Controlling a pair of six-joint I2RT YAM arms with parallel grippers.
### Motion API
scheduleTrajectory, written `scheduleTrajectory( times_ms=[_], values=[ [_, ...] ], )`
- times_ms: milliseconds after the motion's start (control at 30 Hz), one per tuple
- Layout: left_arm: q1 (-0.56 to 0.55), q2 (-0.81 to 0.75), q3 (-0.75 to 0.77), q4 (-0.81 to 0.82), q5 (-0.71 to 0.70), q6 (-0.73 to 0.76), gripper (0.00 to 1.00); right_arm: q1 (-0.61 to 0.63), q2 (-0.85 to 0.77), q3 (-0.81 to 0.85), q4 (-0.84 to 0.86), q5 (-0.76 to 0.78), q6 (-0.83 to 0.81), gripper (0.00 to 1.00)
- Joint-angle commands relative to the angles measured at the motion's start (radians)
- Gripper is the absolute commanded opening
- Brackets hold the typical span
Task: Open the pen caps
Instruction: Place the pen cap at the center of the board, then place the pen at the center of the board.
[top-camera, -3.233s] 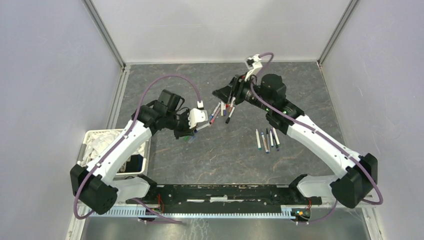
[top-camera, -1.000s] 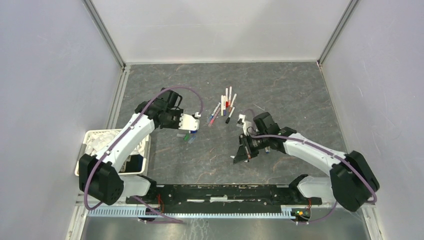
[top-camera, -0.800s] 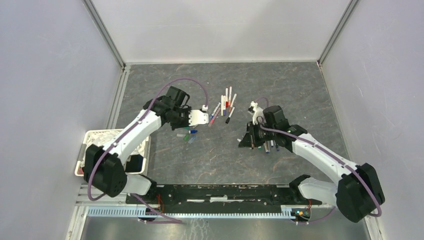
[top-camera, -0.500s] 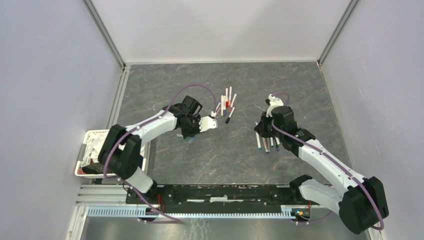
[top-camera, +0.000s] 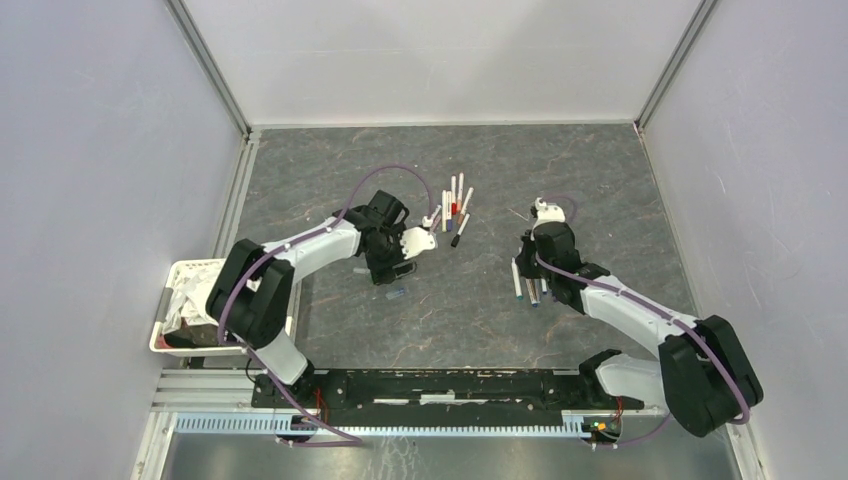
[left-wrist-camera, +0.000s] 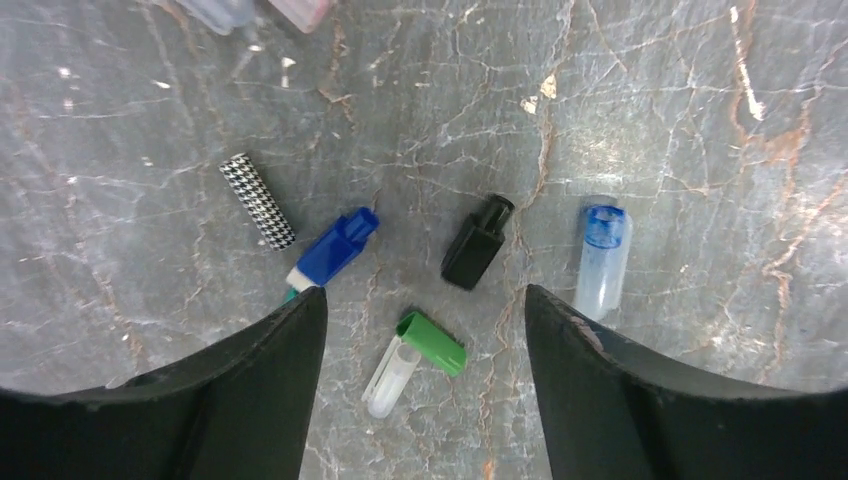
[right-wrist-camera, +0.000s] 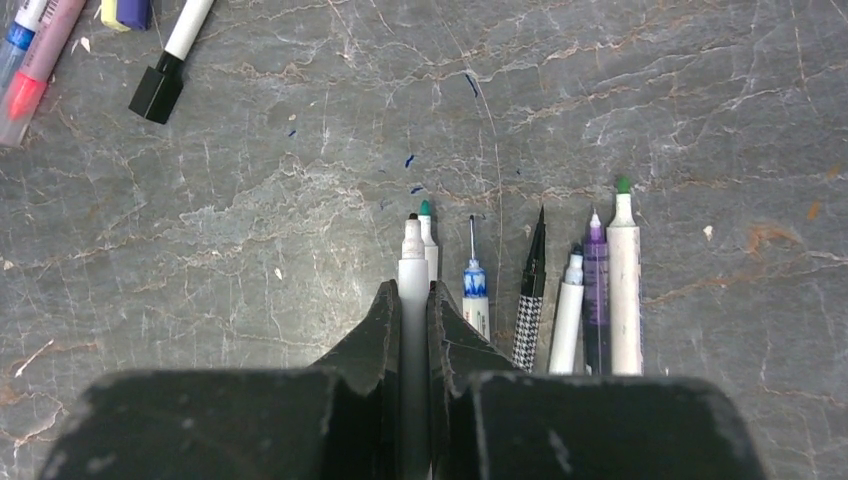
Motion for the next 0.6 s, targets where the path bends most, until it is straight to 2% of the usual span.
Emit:
scheduleTrajectory(
  times_ms=[0,200,267,367,567],
  values=[
    [-0.004,-0.077,0.114,-0.073,0.030,-0.083,0.79,0.000,0.032,-0.013,0.106,0.033,0.015,0.00],
    [0.022,-0.134,0.291,-0.206,0.077,-0.150,0.82,0.000,0.099,-0.021,0.127,0.069,-0.023,0.09],
    [0.032,-0.157,0.334,-0.249,0.103,-0.155,0.99,0.000,0.123,-0.021,0.127,0.070,-0.028,0.15],
    [0.040,-0.192,0.372,-0.285,0.126,-0.160,1.00,-0.001,0.137,-0.024,0.125,0.067,-0.028,0.25],
    [0.062,-0.236,0.397,-0.312,0.115,-0.173,1.00,0.000,0.124,-0.039,0.124,0.054,-0.023,0.28]
  ],
)
